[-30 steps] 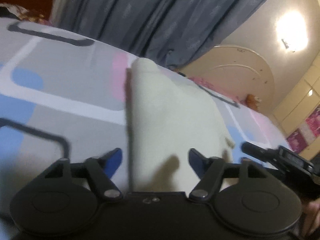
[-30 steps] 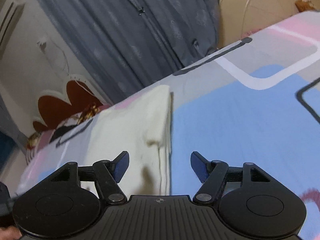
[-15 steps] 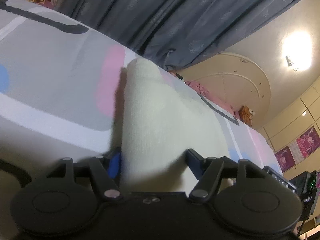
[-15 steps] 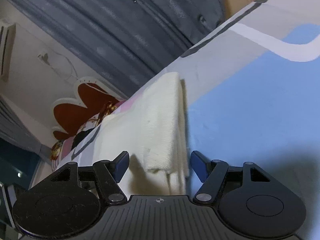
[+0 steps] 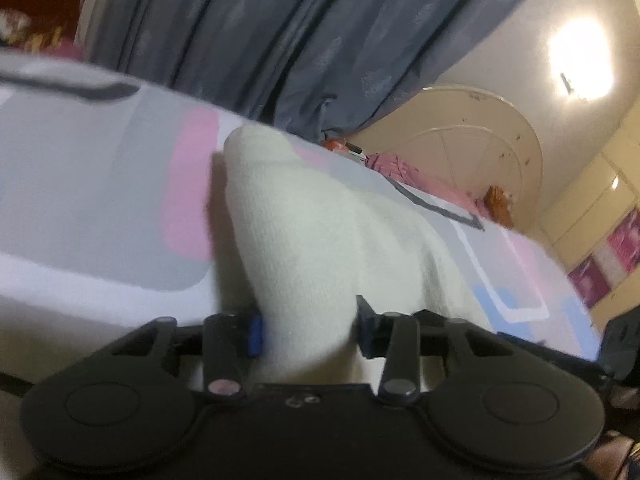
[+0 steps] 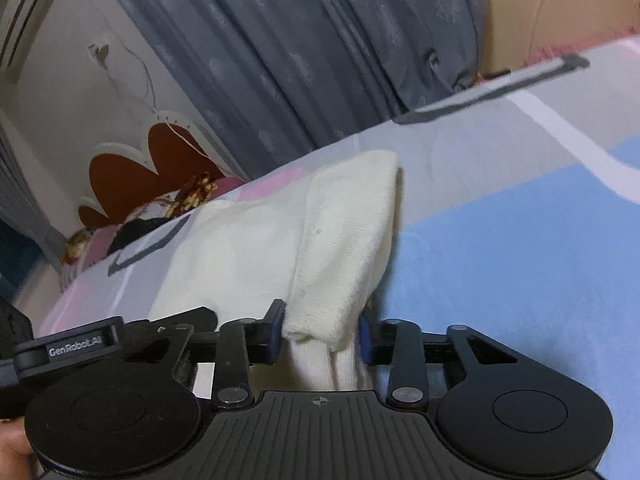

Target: Fold small clothes

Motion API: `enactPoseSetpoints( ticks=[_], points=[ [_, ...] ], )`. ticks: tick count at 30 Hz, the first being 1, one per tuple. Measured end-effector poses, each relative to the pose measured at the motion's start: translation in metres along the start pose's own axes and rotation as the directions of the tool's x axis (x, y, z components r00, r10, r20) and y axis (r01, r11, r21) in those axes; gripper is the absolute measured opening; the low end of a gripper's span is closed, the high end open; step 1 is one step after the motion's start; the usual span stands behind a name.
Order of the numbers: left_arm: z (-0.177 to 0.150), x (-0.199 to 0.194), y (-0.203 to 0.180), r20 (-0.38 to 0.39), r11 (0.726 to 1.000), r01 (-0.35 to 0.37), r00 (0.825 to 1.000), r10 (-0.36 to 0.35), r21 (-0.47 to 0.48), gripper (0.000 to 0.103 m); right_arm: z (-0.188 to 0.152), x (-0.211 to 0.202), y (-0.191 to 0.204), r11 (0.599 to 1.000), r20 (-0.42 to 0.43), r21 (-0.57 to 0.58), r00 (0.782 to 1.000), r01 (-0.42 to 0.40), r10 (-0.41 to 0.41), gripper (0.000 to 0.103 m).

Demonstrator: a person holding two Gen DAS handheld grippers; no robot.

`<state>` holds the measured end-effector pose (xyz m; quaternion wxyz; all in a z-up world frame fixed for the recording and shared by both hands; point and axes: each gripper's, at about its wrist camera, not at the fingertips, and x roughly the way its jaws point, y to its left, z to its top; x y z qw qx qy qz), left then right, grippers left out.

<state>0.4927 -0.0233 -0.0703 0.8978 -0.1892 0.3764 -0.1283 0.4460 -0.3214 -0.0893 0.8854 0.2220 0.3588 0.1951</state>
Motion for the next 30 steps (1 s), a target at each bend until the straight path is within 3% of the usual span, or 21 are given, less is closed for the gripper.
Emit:
enactPoseSetpoints(
  ticks=[8, 16, 22, 30],
  points=[
    [0.003, -0.02, -0.021, 0.024, 0.99, -0.046, 0.999, 0.043, 0.133, 0.036, -0.012, -0.003, 0.032, 0.99, 0.049, -0.109, 0.996, 0.085, -0.08, 0.028],
    [0.009, -0.052, -0.013, 0.056, 0.985, -0.041, 0.998, 0.032, 0.166, 0.036, -0.02, -0.014, 0.071, 0.981, 0.093, -0.162, 0.991, 0.111, -0.096, 0.028],
    [0.013, -0.089, 0.009, 0.074, 0.983, -0.051, 0.997, 0.038, 0.177, 0.036, -0.029, -0.017, 0.116, 0.978, 0.106, -0.175, 0.99, 0.111, -0.093, 0.028],
    [0.016, -0.152, 0.078, 0.073, 0.98, -0.115, 0.992, 0.105, 0.16, 0.036, -0.059, 0.006, 0.197, 0.979, 0.074, -0.203, 0.997, 0.031, -0.017, 0.028]
  ],
)
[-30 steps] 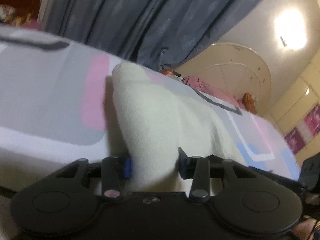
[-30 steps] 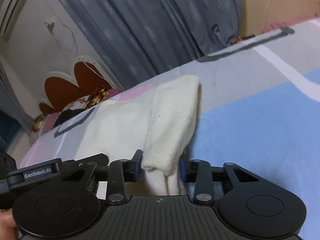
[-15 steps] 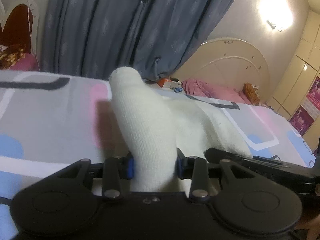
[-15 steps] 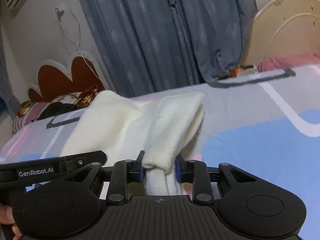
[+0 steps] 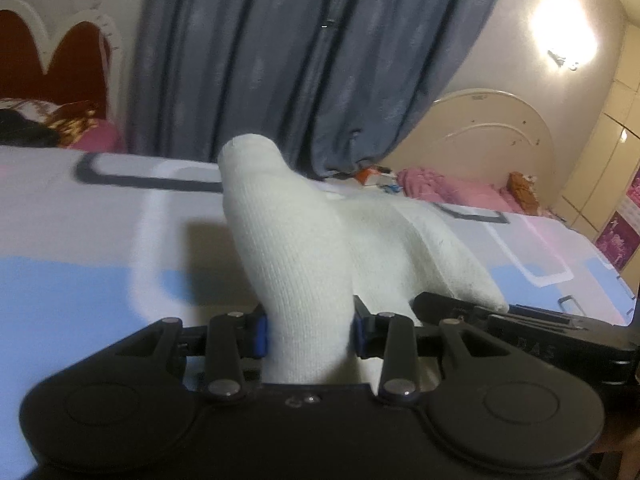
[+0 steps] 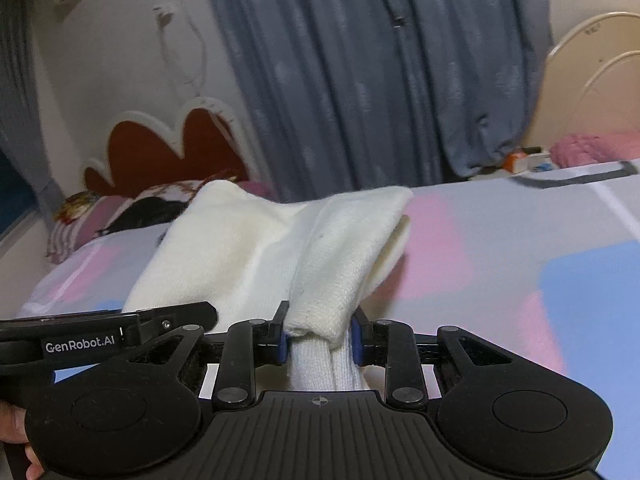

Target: Fold small clothes

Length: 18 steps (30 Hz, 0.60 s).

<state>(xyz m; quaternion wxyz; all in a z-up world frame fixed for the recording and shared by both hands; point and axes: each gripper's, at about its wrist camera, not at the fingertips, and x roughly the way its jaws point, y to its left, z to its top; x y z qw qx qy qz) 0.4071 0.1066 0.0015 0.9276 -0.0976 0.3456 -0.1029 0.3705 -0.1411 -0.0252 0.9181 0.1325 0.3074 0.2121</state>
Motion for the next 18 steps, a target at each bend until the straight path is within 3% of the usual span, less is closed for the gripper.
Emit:
enactPoseSetpoints(
  ticks=[8, 12, 13, 14, 16, 18],
  points=[
    [-0.018, -0.045, 0.072, -0.011, 0.997, -0.037, 0.999, 0.037, -0.071, 0.036, -0.016, 0.031, 0.075, 0.996, -0.055, -0.018, 0.995, -0.088, 0.087, 0.028],
    [-0.031, -0.044, 0.1, -0.051, 0.991, -0.037, 0.998, 0.031, -0.129, 0.038, -0.026, 0.048, 0.094, 0.992, -0.1, -0.04, 0.988, -0.119, 0.115, 0.028],
    [-0.035, -0.039, 0.105, -0.079, 0.991, -0.038, 0.997, 0.028, -0.128, 0.043, -0.03, 0.056, 0.097, 0.992, -0.118, -0.035, 0.986, -0.119, 0.114, 0.028],
    [-0.041, -0.032, 0.11, -0.098, 0.992, -0.044, 0.995, 0.032, -0.118, 0.06, -0.036, 0.063, 0.097, 0.993, -0.137, -0.027, 0.985, -0.111, 0.106, 0.028],
    [-0.051, -0.032, 0.119, -0.079, 0.99, -0.071, 0.995, 0.061, -0.121, 0.078, -0.048, 0.078, 0.087, 0.997, -0.172, 0.009, 0.982, -0.079, 0.079, 0.029],
    [-0.053, -0.037, 0.123, -0.06, 0.992, -0.062, 0.997, 0.055, -0.108, 0.081, -0.049, 0.079, 0.073, 0.994, -0.168, 0.076, 0.982, -0.076, 0.088, 0.048]
  ],
)
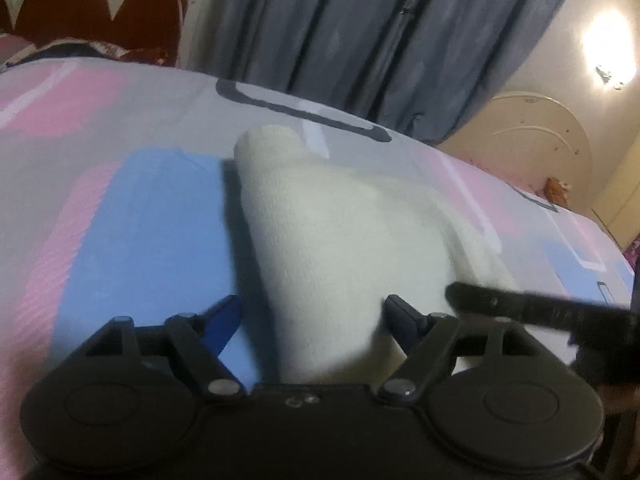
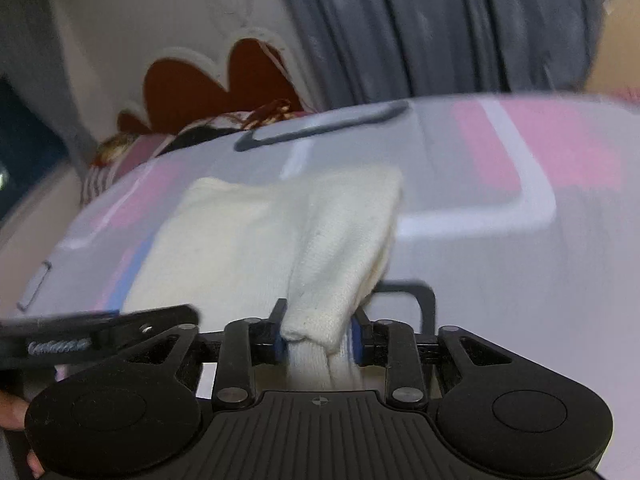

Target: Fold small clothes

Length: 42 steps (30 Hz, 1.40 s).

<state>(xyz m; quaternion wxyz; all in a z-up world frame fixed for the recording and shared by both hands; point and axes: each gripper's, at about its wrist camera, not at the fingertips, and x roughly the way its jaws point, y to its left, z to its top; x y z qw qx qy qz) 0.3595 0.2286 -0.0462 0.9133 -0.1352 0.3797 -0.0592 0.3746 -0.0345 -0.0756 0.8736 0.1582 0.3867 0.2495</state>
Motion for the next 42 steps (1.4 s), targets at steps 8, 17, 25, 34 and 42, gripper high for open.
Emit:
enactPoseSetpoints(
  ticks=[8, 17, 25, 34, 42],
  points=[
    [0.026, -0.029, 0.003, 0.133, 0.998, 0.005, 0.991, 0.002, -0.057, 0.049, 0.039, -0.024, -0.006, 0.999, 0.14, -0.042, 0.99, 0.027, -0.021, 0.011],
    [0.049, 0.035, -0.035, 0.019, 0.992, -0.021, 1.0, 0.019, 0.122, 0.049, 0.052, 0.052, 0.008, 0.972, 0.007, -0.203, 0.992, 0.123, -0.124, 0.01],
    [0.013, -0.021, -0.056, 0.099, 0.99, 0.002, 0.995, -0.016, 0.143, 0.05, 0.029, -0.014, 0.015, 0.973, 0.076, -0.228, 0.997, 0.034, -0.017, 0.01],
    [-0.014, -0.027, -0.066, 0.066, 0.983, 0.01, 0.998, -0.023, 0.184, 0.05, -0.001, -0.005, 0.027, 0.952, 0.026, -0.285, 0.993, 0.115, -0.112, 0.01],
    [-0.065, -0.064, -0.061, 0.026, 0.989, -0.014, 1.0, 0.01, 0.148, 0.05, -0.043, -0.054, 0.04, 0.955, -0.025, -0.292, 0.997, 0.057, -0.068, 0.01]
  ],
)
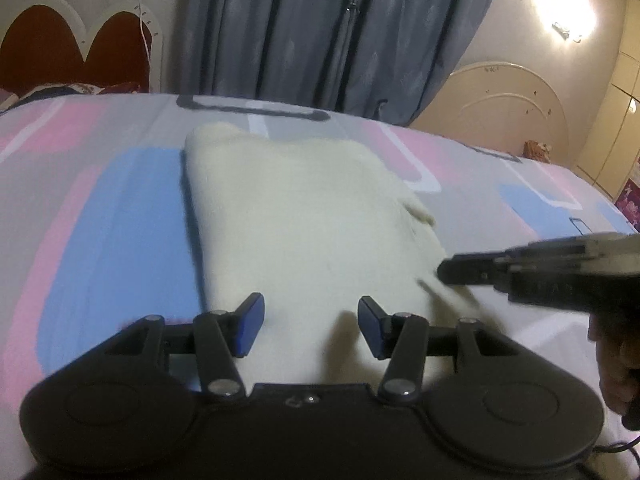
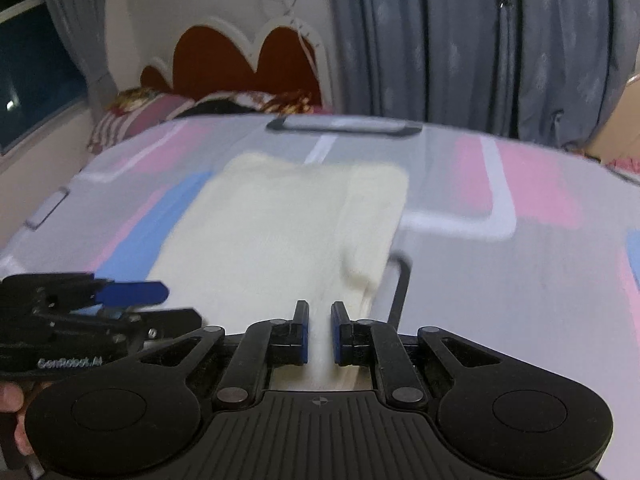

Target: Fold small clothes

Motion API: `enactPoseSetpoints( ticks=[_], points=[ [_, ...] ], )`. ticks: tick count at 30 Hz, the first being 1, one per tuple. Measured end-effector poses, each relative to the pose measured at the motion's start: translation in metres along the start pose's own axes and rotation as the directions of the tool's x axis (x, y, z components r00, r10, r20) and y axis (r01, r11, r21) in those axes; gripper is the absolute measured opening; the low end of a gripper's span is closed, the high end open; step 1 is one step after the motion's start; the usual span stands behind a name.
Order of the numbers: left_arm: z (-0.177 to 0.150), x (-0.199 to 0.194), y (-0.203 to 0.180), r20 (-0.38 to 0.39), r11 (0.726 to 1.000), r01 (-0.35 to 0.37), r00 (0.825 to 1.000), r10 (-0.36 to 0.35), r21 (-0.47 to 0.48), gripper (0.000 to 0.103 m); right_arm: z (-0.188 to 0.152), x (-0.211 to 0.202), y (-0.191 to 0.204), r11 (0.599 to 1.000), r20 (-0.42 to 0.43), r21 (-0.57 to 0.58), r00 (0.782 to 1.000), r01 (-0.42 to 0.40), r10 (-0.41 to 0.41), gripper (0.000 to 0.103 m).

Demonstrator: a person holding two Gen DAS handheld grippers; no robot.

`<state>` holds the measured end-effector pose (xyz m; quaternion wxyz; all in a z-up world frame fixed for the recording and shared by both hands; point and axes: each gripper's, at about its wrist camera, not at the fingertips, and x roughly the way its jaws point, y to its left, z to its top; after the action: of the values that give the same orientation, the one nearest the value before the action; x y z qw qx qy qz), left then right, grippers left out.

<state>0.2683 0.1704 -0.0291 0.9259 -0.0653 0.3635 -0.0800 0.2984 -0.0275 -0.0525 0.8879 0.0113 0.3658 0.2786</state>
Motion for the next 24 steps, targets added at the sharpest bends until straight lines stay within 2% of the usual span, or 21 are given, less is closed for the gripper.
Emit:
enactPoseSetpoints(
  ticks=[6, 8, 12, 24],
  points=[
    [-0.012, -0.014, -0.01, -0.01, 1.0, -0.025, 1.0, 0.026, 0.01, 0.05, -0.032, -0.012, 0.011, 0.998, -0.029, 0.038, 0.999, 0.04, -0.039, 0.01],
    [-0.012, -0.014, -0.01, -0.01, 0.999, -0.033, 0.999, 0.034, 0.012, 0.05, -0.033, -0.017, 0.012, 0.998, -0.017, 0.041, 0.999, 0.039, -0.039, 0.01],
    [-0.017, -0.015, -0.013, -0.009, 0.999, -0.045, 0.999, 0.045, 0.008, 0.05, -0.035, -0.005, 0.01, 0.996, -0.051, 0.023, 0.995, 0.086, -0.085, 0.01],
    [-0.022, -0.011, -0.023, -0.009, 0.994, -0.107, 0.994, 0.107, 0.028, 0.051, -0.043, -0.005, -0.001, 0.995, -0.041, 0.066, 0.996, 0.078, -0.076, 0.011]
  ],
)
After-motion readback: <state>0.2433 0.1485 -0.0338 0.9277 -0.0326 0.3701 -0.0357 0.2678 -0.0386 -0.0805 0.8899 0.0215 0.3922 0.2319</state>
